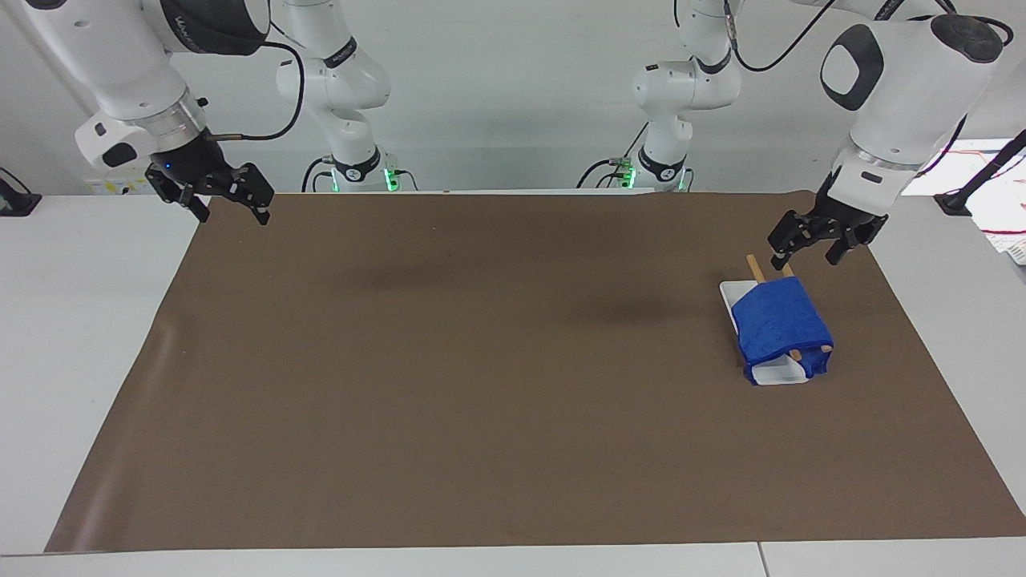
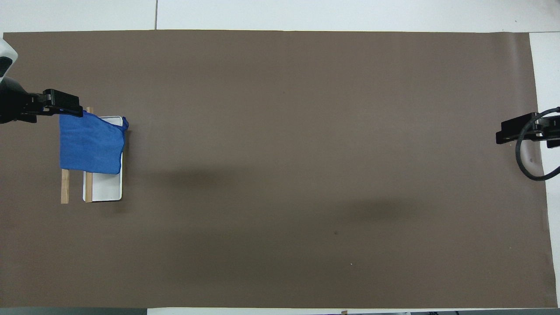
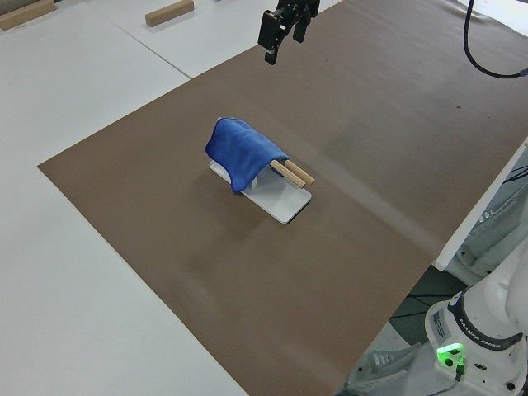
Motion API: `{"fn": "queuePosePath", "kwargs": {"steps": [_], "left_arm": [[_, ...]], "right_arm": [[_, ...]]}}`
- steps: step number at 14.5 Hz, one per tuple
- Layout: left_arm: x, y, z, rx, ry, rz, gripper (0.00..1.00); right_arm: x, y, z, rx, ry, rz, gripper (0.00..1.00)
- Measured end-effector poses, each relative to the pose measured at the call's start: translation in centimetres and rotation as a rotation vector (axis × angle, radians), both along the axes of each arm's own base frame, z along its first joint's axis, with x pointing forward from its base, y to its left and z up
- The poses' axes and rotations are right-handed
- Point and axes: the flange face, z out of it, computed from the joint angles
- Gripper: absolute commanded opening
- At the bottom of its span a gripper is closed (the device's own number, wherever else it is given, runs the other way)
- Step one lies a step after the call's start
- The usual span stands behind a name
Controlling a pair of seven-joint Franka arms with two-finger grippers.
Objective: Right arm passes towel to left arm to hang
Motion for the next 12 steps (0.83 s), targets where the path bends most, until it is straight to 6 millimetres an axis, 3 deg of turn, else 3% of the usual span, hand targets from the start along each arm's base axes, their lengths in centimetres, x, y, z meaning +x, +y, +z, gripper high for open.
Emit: {"fn": "queuePosePath", "kwargs": {"steps": [8,12], "left_arm": [[-1.6,2.0,0.4,0.002,0.043,0.024,1.0],[-1.7,2.0,0.4,0.002,0.043,0.015,1.0]], "right_arm": [[0.0,0.0,0.0,0.0,-0.001,0.0,1.0],[0.0,0.0,0.0,0.0,-0.001,0.0,1.0]]}}
